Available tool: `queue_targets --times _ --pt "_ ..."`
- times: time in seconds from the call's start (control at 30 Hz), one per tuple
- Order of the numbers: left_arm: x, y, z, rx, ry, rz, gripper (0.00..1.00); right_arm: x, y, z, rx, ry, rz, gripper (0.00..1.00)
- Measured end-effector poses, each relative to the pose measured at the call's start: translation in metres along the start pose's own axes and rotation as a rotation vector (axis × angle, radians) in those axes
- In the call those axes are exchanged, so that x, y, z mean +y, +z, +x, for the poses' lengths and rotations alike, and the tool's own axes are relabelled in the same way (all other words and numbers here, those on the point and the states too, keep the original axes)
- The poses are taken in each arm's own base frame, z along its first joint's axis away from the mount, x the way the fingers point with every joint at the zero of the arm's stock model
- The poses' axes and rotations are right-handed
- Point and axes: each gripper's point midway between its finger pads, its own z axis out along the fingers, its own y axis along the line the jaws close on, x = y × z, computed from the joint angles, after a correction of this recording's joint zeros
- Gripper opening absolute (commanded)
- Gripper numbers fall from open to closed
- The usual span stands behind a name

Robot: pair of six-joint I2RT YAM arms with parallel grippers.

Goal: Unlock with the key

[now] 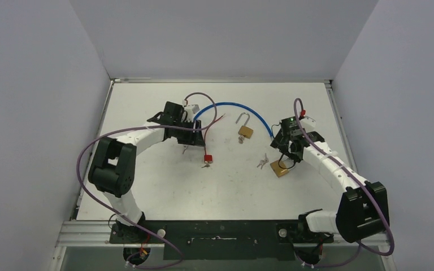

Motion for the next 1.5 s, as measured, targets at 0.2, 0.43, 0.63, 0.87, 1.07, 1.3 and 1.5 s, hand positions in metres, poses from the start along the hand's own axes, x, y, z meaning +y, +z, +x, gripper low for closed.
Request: queue_targets --times 0.2,0.43,0.63,0.87,1.07,1.3,1.5 --pt "-0.009 -0.038 -0.027 -0.120 0.034 -0.051 0.53 0.011 0.022 0.028 0.146 -0.047 -0.006 0.55" --pt "0.000 -0.069 -0.046 -0.229 -0.027 -0.109 0.51 0.033 0.043 0.057 0.287 -0.100 -0.010 0.36" --pt "0.009 -0.066 -0.036 -0.214 -0.097 -0.130 0.51 0.042 0.056 0.067 0.342 -0.099 -0.001 0.30" --pt "0.011 -0.066 -0.035 -0.217 -0.137 -0.137 0.50 0.043 0.057 0.073 0.366 -0.080 0.010 0.29" --pt "0.011 -0.066 -0.036 -0.219 -0.146 -0.137 0.50 0.044 0.059 0.080 0.379 -0.075 0.021 0.18" --pt "0.008 -0.063 -0.030 -0.208 -0.167 -0.109 0.50 0.050 0.058 0.080 0.353 -0.103 0.015 0.00" --pt "0.004 -0.060 -0.026 -0.205 -0.192 -0.076 0.50 0.059 0.056 0.084 0.327 -0.177 -0.008 0.00"
